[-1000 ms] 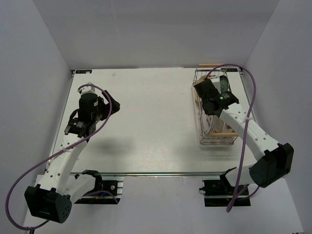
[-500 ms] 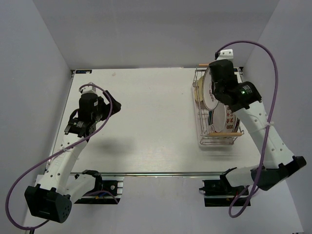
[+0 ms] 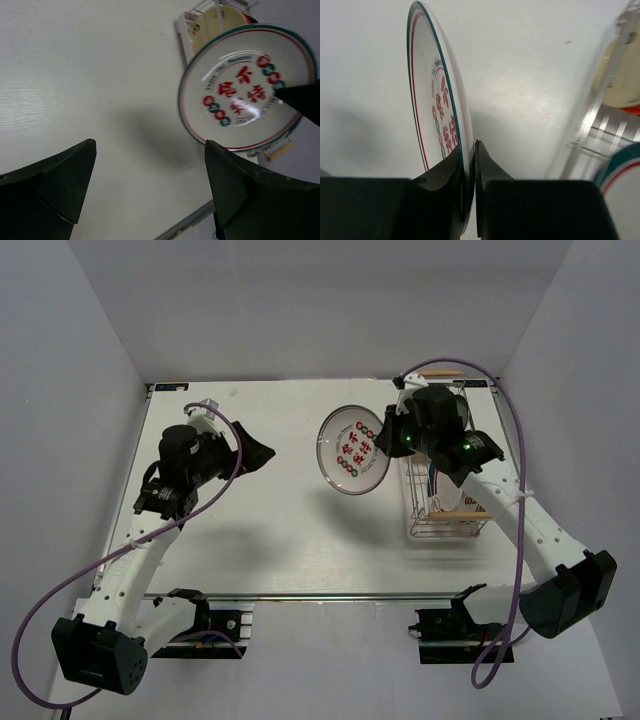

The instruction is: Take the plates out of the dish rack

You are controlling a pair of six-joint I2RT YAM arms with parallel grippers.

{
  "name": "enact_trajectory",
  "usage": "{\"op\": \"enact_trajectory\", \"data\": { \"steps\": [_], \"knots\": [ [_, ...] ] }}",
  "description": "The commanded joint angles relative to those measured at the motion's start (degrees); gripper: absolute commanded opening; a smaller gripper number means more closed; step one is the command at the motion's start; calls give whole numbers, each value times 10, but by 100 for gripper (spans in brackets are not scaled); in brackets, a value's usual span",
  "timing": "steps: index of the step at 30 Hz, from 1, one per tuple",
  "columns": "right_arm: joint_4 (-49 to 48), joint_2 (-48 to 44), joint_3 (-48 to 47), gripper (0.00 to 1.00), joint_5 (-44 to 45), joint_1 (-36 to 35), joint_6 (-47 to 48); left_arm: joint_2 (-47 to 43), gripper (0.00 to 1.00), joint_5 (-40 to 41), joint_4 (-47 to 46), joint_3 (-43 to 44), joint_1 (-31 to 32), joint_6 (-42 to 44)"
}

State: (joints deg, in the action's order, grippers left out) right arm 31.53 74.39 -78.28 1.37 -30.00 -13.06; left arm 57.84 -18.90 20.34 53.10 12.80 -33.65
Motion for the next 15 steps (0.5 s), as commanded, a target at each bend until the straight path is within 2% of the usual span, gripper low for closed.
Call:
{"op": "enact_trajectory", "data": {
  "steps": [1, 4, 12, 15],
  "knots": [
    [-151, -16, 22, 0, -143, 7, -66, 14, 98, -109, -59, -10, 3, 11],
    [-201, -19, 51, 0, -205, 13, -112, 35, 98, -149, -72, -16, 3, 13],
    [-226, 15, 72, 0, -317, 35, -178, 61, 98, -176, -88, -29, 3, 16],
    [-227, 37, 70, 0, -326, 41, -184, 67, 98, -191, -94, -32, 3, 15]
  ]
}}
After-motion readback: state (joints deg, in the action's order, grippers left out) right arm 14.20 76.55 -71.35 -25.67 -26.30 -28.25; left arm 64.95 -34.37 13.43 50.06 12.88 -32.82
